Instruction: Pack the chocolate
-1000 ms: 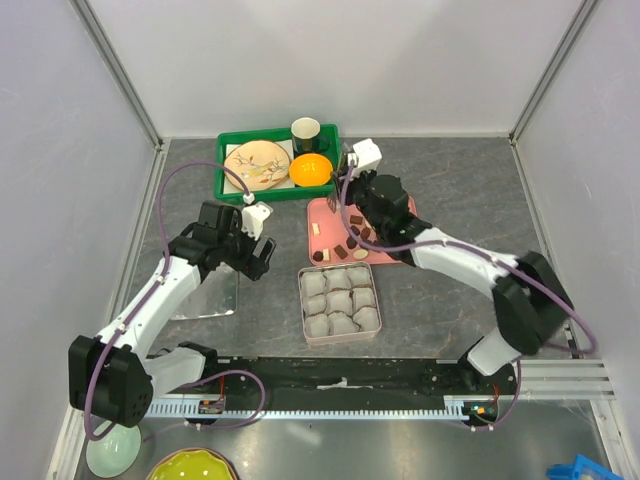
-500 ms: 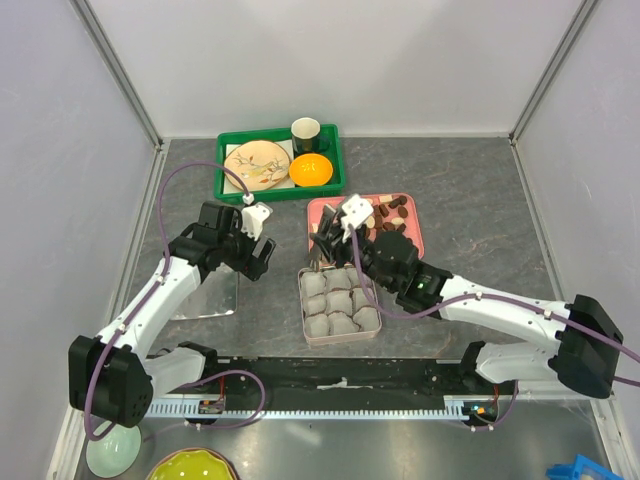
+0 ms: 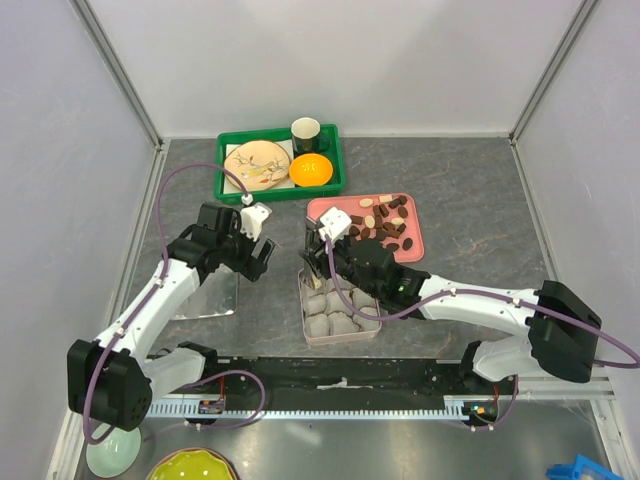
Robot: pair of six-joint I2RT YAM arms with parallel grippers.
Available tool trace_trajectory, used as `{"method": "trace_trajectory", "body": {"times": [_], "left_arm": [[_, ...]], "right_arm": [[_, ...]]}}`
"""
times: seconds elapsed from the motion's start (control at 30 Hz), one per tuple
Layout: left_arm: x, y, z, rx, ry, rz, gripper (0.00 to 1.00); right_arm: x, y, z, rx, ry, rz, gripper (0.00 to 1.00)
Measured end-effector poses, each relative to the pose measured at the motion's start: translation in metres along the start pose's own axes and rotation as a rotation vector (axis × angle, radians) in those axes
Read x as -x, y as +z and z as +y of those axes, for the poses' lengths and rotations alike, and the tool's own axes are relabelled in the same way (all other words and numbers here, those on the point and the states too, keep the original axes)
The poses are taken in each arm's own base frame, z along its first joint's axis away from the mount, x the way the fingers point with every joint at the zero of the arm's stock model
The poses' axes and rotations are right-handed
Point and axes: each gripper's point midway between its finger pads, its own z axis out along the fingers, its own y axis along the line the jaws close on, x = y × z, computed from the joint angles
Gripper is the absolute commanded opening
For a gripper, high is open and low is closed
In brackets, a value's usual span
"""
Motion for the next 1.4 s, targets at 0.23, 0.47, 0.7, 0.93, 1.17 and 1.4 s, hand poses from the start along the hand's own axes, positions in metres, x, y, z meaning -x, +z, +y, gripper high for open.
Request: {"method": "trace_trajectory", "body": {"times": [0.23,0.47,0.7,0.93,1.17,1.4], "left_arm": [[0.0,-0.001,0.0,0.002,0.001,-0.003,0.95],[0.001,-0.002,0.0,0.003,0.002,-0.009,0.95],[0.002,-0.004,0.0,0.006,0.004,-0.017,0.95],[0.002,-0.007,0.001,0.017,0.014,-0.028,0.95],[0.001,-0.007,0.003,0.027,0.022,-0.022,0.95],[0.0,-0.007,0.005,0.034,0.033,-0.019,0.95]], "right_arm": [[0.002,0.002,-0.002,-0.012,0.005,-0.014,0.49],[0.017,-0.004,-0.013,-0.066,-0.011,-0.052,0.32],[0.055,-0.012,-0.041,-0.189,-0.073,-0.154,0.25],[0.068,-0.007,-0.125,-0.419,-0.106,-0.208,0.09],[0.043,0.024,-0.193,-0.637,-0.152,-0.211,0.0],[0.012,0.044,-0.219,-0.7,-0.142,-0.236,0.08]]}}
